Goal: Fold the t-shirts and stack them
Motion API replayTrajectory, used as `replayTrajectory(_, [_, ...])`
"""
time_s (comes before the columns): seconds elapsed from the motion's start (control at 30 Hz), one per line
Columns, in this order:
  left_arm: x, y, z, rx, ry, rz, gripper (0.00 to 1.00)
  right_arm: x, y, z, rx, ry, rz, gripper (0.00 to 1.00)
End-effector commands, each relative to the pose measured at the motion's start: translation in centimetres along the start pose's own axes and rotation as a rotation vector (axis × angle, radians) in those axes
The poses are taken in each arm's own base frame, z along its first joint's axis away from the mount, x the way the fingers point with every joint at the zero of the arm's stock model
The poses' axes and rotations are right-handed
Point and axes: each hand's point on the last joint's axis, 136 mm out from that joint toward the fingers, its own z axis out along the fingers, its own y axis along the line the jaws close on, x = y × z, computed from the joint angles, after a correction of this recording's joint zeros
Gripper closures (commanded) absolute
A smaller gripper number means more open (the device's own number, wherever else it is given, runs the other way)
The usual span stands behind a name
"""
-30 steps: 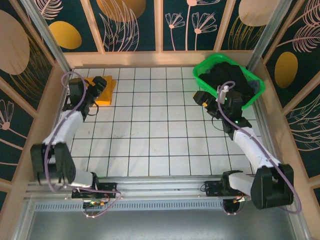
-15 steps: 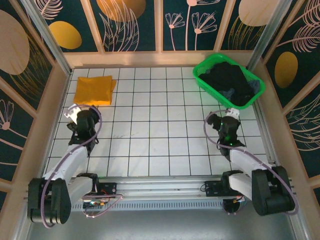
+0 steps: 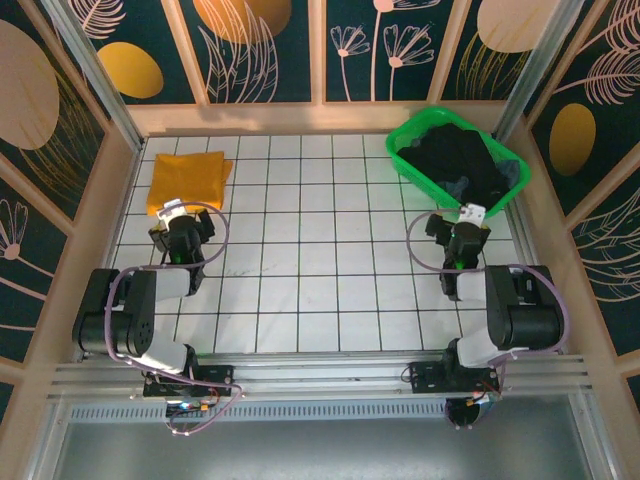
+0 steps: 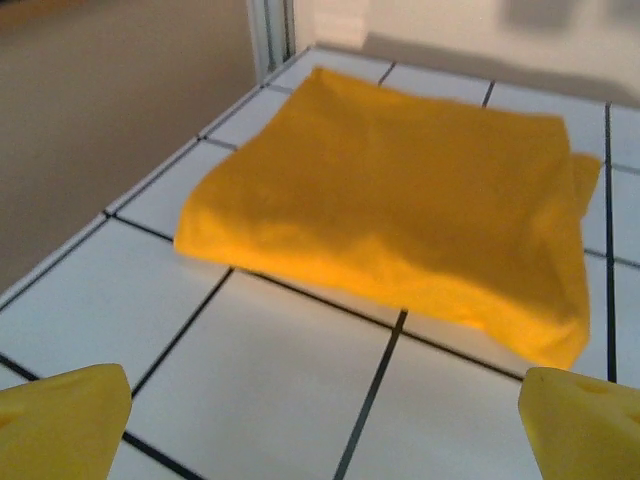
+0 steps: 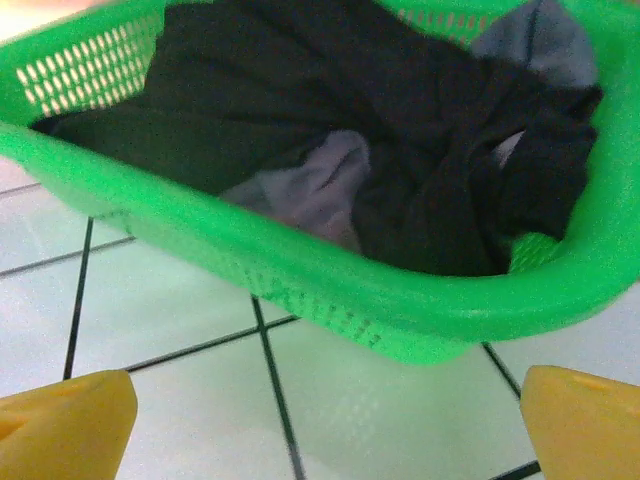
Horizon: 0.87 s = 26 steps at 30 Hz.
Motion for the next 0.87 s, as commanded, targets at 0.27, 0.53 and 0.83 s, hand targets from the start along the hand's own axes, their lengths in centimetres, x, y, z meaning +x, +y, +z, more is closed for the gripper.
replayTrajectory(0.27, [-2.4, -0.1, -3.2, 0.132, -0.249, -0.04, 0.01, -1.5, 1.5, -1.6, -0.124, -0.145, 0.002, 0.01])
replayTrajectory(0.53, [-2.3, -0.1, -3.3, 0.133, -0.241, -0.035, 0.01, -1.5, 1.8, -1.8, -0.12, -0.153, -0.015, 0.01])
replayTrajectory(0.83, [-2.2, -0.1, -3.2, 0.132, -0.237, -0.033, 0.01, -1.3, 3.1, -2.1, -0.216, -0.145, -0.05, 0.01])
